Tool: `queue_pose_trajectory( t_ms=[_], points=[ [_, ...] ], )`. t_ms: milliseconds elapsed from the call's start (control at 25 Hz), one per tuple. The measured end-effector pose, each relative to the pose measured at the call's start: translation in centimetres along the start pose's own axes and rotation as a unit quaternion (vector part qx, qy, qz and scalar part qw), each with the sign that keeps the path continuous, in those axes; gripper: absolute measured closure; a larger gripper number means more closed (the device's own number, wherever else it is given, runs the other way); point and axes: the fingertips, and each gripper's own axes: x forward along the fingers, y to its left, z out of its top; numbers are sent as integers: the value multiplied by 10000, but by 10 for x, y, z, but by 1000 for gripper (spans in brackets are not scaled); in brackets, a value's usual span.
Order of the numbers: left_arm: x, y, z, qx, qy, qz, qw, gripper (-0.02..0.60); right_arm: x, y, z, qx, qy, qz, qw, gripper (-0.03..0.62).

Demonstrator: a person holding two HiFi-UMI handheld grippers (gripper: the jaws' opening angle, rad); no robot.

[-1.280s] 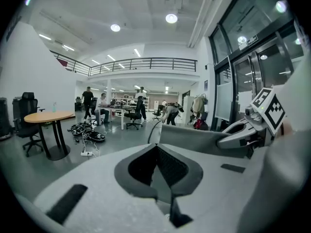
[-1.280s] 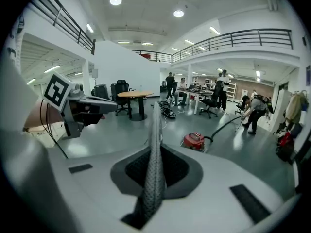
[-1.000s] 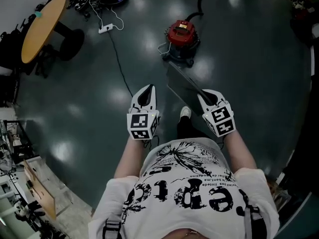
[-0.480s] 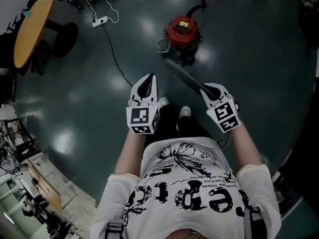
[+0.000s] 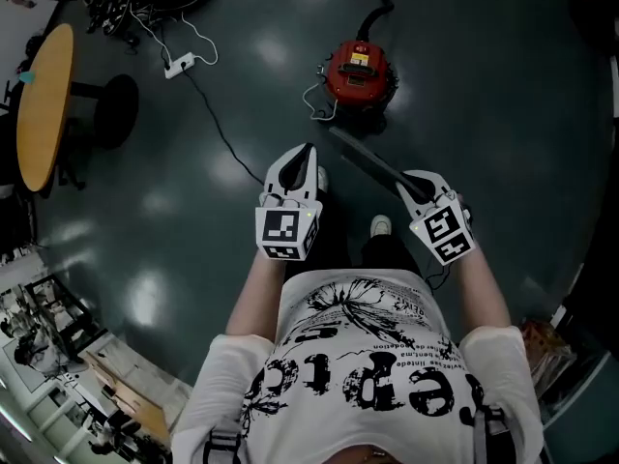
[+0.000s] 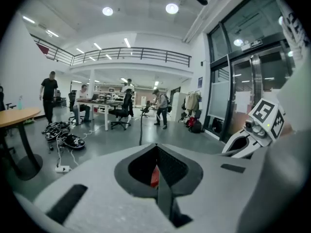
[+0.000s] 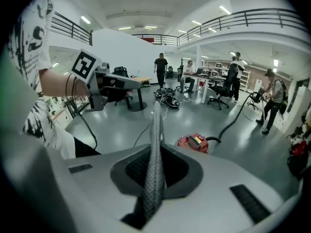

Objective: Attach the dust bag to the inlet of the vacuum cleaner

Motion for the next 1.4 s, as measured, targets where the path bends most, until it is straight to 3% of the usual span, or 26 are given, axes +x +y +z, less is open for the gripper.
queue_pose_trajectory(
  t_ms=[320,560,760,1000,1280,1400],
  points=[
    [74,75,33,365,22,-855,9957,578,58,-20,40,473,23,-355,9982,571],
    [116,91,17,-48,-166,-1285,9916,578,101,-23,28,585,-50,-203,9981,571],
    [156,88,-41,117,-186,-1284,9915,578,140,-38,-13,373,-76,-110,9992,571],
    [200,85,-139,322,-293,-1293,9907,578,203,-46,-90,139,-283,5,9995,571],
    [247,98,-232,946,-806,-1477,9812,578,274,-65,-170,-631,-342,-215,9972,571],
    [268,111,-265,996,-950,-1429,9801,578,300,-74,-194,-1028,-405,-336,9933,571]
  ],
)
